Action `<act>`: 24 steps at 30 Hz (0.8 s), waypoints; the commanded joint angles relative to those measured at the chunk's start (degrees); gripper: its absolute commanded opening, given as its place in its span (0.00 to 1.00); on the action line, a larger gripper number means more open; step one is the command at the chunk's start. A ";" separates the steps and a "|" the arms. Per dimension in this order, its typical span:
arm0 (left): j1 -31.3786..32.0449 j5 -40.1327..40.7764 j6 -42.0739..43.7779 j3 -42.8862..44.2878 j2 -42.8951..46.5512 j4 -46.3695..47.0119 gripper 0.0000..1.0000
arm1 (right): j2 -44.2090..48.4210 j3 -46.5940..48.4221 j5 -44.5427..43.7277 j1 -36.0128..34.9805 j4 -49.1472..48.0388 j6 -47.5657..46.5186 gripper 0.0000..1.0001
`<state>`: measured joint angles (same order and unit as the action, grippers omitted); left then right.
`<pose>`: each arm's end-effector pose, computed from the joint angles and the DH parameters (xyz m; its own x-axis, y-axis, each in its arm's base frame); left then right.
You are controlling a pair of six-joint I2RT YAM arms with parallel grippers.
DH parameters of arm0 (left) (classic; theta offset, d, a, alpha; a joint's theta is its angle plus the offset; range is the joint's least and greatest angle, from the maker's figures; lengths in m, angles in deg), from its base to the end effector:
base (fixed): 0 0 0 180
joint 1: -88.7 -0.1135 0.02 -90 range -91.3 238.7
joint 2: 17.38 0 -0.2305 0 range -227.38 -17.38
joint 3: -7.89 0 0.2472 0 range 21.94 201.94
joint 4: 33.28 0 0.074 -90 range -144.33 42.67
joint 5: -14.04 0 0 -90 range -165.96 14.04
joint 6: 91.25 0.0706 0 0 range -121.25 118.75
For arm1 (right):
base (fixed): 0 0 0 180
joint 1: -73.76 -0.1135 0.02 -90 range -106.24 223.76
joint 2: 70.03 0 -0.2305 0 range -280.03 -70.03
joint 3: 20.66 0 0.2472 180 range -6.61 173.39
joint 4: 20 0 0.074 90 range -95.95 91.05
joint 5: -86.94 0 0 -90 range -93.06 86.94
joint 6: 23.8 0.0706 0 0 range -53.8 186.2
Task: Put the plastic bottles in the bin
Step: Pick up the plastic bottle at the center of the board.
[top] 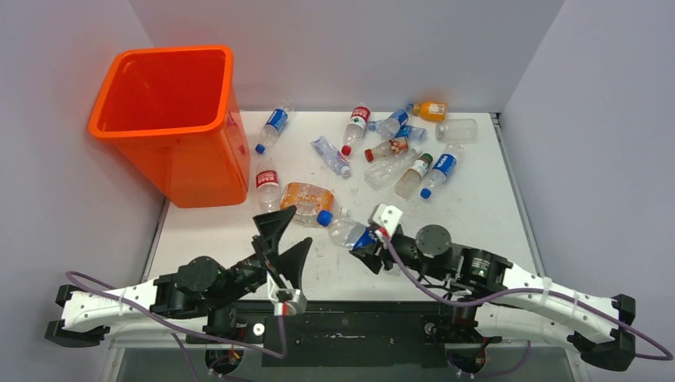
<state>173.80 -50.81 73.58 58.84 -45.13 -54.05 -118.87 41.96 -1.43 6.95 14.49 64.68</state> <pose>0.0454 -0.1778 0.3241 0.8364 0.4719 -0.2788 0.2230 0.1717 0.9596 0.0941 0.2247 0.2948 -0.1146 -0.3347 -0.9353 -0.9327 0.3604 -0.0148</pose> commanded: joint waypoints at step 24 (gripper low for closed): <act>-20.38 -17.47 -109.63 12.91 -16.46 18.52 0.67 | 7.50 -21.32 -2.07 -1.11 -51.86 19.88 0.32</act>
<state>162.68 -55.77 -20.76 69.33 -60.32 -35.05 -111.29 21.13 -4.95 6.67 -31.01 83.46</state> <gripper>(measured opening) 0.784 0.474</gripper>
